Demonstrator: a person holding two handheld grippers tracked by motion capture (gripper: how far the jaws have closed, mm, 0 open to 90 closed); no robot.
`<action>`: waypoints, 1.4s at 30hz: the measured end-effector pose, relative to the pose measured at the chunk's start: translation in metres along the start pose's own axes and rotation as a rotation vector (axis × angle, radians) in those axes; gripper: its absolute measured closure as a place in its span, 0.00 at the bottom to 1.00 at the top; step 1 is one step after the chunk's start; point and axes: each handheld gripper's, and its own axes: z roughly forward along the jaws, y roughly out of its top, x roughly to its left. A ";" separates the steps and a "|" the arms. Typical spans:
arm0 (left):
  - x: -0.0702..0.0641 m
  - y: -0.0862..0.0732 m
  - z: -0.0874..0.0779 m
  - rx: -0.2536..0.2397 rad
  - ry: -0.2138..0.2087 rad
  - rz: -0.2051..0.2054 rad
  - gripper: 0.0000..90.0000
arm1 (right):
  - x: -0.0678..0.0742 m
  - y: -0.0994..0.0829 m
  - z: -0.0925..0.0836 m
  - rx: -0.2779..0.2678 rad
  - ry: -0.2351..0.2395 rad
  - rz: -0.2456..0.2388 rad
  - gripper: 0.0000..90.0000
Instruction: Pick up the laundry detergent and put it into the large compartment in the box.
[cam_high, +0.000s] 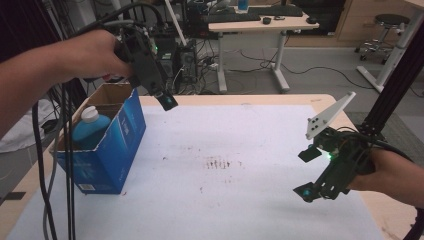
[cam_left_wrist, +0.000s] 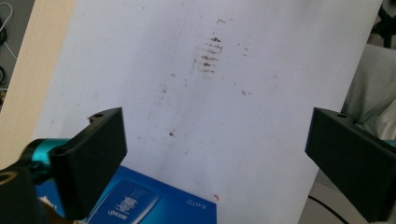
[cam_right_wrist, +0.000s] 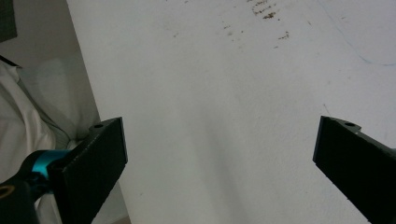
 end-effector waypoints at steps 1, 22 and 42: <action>-0.001 0.003 0.003 0.005 0.012 0.005 0.02 | 0.000 0.000 0.000 0.000 -0.001 -0.001 0.02; -0.017 0.045 0.074 0.060 -0.019 0.062 0.02 | 0.000 0.009 0.005 0.006 -0.006 0.000 0.02; -0.021 0.034 0.109 0.066 -0.069 0.036 0.02 | -0.001 0.013 0.010 0.015 0.004 -0.008 0.02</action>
